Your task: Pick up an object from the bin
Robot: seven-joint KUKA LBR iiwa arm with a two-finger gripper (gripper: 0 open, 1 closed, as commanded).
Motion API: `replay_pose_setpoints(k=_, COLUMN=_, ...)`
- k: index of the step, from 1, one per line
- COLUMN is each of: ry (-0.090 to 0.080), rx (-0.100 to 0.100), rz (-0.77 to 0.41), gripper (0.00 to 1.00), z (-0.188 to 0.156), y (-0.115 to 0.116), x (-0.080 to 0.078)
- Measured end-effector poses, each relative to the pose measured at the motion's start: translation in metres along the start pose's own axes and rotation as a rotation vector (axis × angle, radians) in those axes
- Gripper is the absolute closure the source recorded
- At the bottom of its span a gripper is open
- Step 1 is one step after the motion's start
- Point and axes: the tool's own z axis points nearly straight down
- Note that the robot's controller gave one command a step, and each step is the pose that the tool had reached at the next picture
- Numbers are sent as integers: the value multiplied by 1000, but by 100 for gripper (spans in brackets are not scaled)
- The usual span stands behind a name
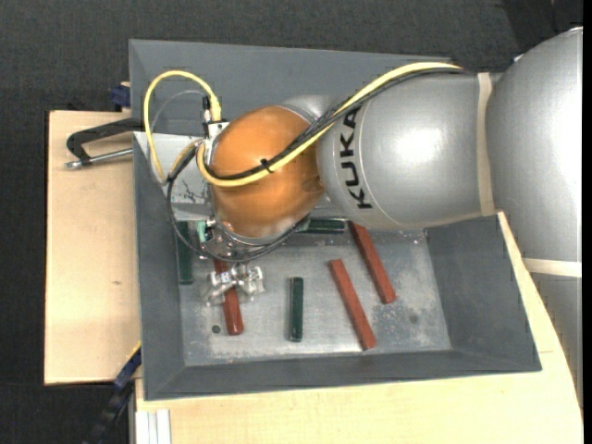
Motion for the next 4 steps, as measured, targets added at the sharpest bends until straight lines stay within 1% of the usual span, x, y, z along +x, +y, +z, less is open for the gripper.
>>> replay_pose_setpoints(k=1, ry=-1, rx=8, rz=1, gripper=100, z=-23, y=-2, x=-1)
replay_pose_setpoints(k=2, ry=-2, rx=13, rz=2, gripper=100, z=-35, y=-3, x=-1)
replay_pose_setpoints(k=4, ry=-1, rx=9, rz=3, gripper=100, z=-58, y=-2, x=-2)
